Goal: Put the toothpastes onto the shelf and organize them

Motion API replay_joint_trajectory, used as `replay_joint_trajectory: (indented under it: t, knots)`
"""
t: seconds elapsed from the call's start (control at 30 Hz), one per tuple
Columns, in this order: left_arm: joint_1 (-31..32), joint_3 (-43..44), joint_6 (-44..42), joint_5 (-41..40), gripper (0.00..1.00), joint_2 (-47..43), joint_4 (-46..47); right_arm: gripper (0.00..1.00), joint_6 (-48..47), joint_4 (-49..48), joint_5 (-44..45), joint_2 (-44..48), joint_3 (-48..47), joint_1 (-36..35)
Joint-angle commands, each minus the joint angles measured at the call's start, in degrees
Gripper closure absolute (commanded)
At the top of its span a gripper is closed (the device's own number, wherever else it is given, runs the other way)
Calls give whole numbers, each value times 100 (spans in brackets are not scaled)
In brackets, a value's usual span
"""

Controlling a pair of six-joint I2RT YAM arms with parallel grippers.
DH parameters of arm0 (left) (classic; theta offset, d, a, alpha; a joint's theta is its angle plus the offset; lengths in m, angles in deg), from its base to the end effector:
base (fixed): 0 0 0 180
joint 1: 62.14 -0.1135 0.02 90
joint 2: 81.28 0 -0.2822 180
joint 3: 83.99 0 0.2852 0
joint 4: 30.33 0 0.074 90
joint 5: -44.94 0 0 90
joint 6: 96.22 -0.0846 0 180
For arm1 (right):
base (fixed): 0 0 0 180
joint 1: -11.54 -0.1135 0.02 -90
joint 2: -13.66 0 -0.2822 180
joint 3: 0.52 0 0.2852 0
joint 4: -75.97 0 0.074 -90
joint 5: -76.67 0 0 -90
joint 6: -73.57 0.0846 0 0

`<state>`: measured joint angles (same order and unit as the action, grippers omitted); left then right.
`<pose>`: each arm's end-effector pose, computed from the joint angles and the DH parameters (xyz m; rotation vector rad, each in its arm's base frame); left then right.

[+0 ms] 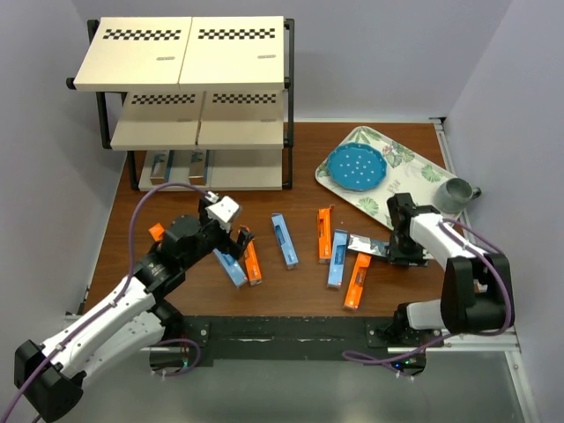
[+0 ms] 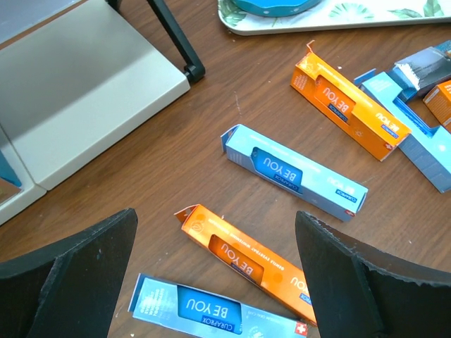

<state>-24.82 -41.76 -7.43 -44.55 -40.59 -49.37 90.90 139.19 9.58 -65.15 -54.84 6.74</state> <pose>0.1923 -0.1475 0.2575 0.6327 1.7915 -0.4398 0.2328 -0.0135 0.1203 2.1721 1.7279 -0.2679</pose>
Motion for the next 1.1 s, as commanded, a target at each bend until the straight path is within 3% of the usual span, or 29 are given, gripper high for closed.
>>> replay_joint_trajectory:
  t: [0.0, 0.2, 0.53, 0.83, 1.07]
  knots:
    - [38, 32, -133, 396, 0, 106, 320, 60, -474, 596, 450, 673, -326, -4]
    - [38, 67, -90, 651, 0, 457, 531, 71, -1467, 685, 249, 1086, -625, 5]
    - [574, 744, -256, 679, 0, 1484, 1067, 75, -2638, 316, -446, 938, -1328, -495]
    - [1575, 1517, -573, 108, 0, 2320, 1322, 75, -2796, -35, -288, 525, -1970, -1576]
    - [2367, 1711, -599, -1069, 0, 2672, 1384, 75, -2717, -308, -252, -3, -2400, -2323]
